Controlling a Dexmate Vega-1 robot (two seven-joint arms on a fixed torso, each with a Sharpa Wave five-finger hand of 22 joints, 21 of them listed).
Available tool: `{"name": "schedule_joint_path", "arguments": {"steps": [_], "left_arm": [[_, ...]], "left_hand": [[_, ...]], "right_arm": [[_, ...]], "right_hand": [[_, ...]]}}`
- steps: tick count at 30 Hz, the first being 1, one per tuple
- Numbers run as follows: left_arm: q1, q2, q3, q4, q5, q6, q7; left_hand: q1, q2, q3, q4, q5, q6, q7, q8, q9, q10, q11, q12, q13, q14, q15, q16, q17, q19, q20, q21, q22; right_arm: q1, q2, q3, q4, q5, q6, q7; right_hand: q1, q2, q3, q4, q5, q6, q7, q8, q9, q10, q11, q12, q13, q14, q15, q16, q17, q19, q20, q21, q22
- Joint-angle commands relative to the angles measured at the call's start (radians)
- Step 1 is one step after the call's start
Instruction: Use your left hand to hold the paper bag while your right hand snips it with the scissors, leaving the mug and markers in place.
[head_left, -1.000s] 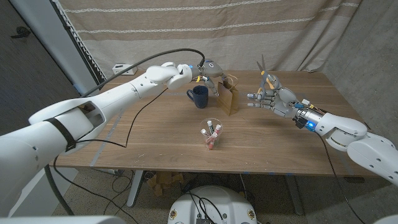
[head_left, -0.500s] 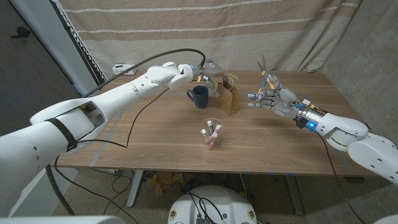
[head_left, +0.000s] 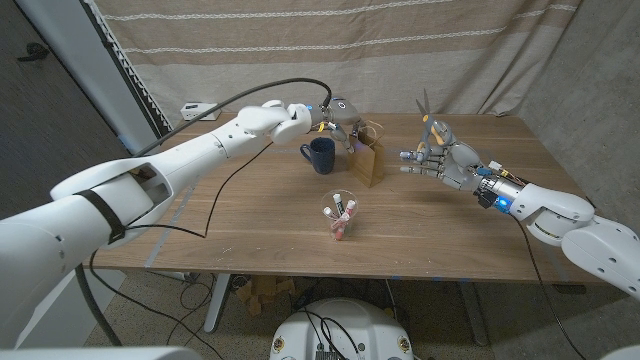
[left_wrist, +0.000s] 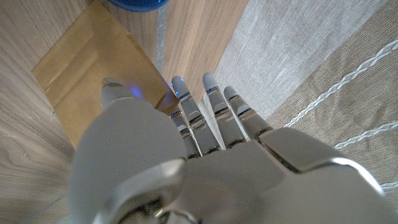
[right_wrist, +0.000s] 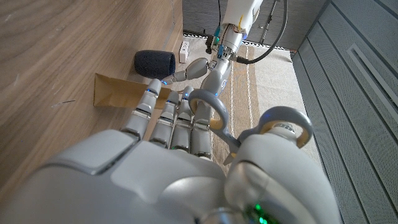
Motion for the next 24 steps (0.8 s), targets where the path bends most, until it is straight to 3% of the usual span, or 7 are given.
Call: {"name": "schedule_joint_path", "arguments": {"steps": [1,10,15,17,20,22,24], "left_arm": [[0.005,0.005,-0.006,0.007,-0.018,-0.035,0.053],[0.015,0.012,-0.013,0.003,-0.017,-0.04,0.084],[0.022,0.013,-0.013,0.002,-0.014,-0.041,0.097],[0.023,0.013,-0.013,-0.001,-0.007,-0.036,0.097],[0.024,0.012,-0.012,0.004,-0.006,-0.039,0.108],[0.025,0.01,-0.013,0.012,-0.01,-0.047,0.125],[0.027,0.01,-0.012,0.013,-0.01,-0.049,0.13]], "left_hand": [[0.023,0.003,-0.003,-0.008,0.005,0.022,0.001,0.005,0.002,0.025,0.001,0.025,0.018,0.021,-0.161,0.001,0.006,0.014,-0.055,0.005,0.003],[0.082,0.013,-0.015,-0.007,0.005,0.074,0.002,-0.011,0.001,0.096,0.002,0.146,0.118,0.136,-0.164,0.008,0.049,0.037,-0.057,0.01,0.008],[0.213,0.045,-0.005,-0.032,-0.004,0.218,0.005,0.02,0.015,0.141,0.003,0.247,0.218,0.26,-0.165,0.011,0.097,0.074,-0.058,0.019,0.011],[0.251,0.06,-0.001,-0.039,-0.011,0.236,0.006,0.023,0.021,0.14,0.004,0.259,0.235,0.303,-0.168,0.016,0.111,0.077,-0.057,0.019,0.012],[0.342,0.09,0.012,-0.062,-0.038,0.296,0.011,0.045,0.037,0.144,0.004,0.275,0.262,0.381,-0.171,0.011,0.13,0.084,-0.057,0.022,0.015],[0.434,0.106,0.032,-0.096,-0.078,0.311,0.015,0.054,0.053,0.148,0.008,0.288,0.29,0.451,-0.173,-0.002,0.14,0.09,-0.071,0.026,0.018],[0.47,0.11,0.041,-0.109,-0.114,0.34,0.017,0.077,0.074,0.152,0.01,0.301,0.317,0.487,-0.176,-0.019,0.14,0.1,-0.085,0.033,0.022]], "right_arm": [[-0.01,0.003,0.01,-0.006,-0.004,0.004,0.001],[-0.011,0.005,0.012,-0.008,-0.007,0.005,0.006],[-0.013,0.006,0.012,-0.011,-0.007,0.005,0.005],[-0.015,0.007,0.013,-0.013,-0.008,0.005,0.002],[-0.016,0.009,0.015,-0.014,-0.01,0.008,0.001],[-0.016,0.009,0.016,-0.015,-0.006,0.004,0.0],[-0.016,0.007,0.016,-0.016,-0.008,0.002,-0.002]], "right_hand": [[0.011,0.0,-0.003,-0.006,-0.006,-0.001,0.002,-0.001,0.0,0.009,-0.002,-0.001,0.004,0.008,-0.003,0.0,0.003,0.011,0.0,-0.005,0.002],[0.014,0.003,-0.002,-0.008,-0.007,0.001,0.003,-0.001,0.0,0.008,-0.004,-0.003,0.005,0.008,-0.001,-0.001,0.003,0.013,0.0,-0.009,0.002],[0.014,0.004,-0.001,-0.008,-0.008,-0.001,0.004,0.0,0.001,0.01,-0.004,-0.003,0.005,0.008,-0.002,-0.002,0.003,0.015,-0.001,-0.011,0.002],[0.014,0.004,-0.001,-0.008,-0.008,0.0,0.004,-0.001,0.0,0.009,-0.004,-0.003,0.005,0.008,-0.002,-0.002,0.003,0.015,-0.001,-0.012,0.002],[0.015,0.005,-0.001,-0.009,-0.009,0.001,0.002,0.0,0.0,0.009,-0.005,-0.004,0.005,0.008,-0.003,-0.002,0.003,0.015,0.0,-0.013,0.002],[0.015,0.005,-0.001,-0.009,-0.009,-0.001,0.003,-0.001,0.0,0.01,-0.004,-0.004,0.005,0.008,-0.002,-0.002,0.003,0.017,0.0,-0.013,0.002],[0.016,0.005,-0.001,-0.009,-0.009,-0.001,0.003,-0.001,0.0,0.009,-0.004,-0.004,0.005,0.008,-0.002,-0.002,0.003,0.018,0.0,-0.013,0.002]]}}
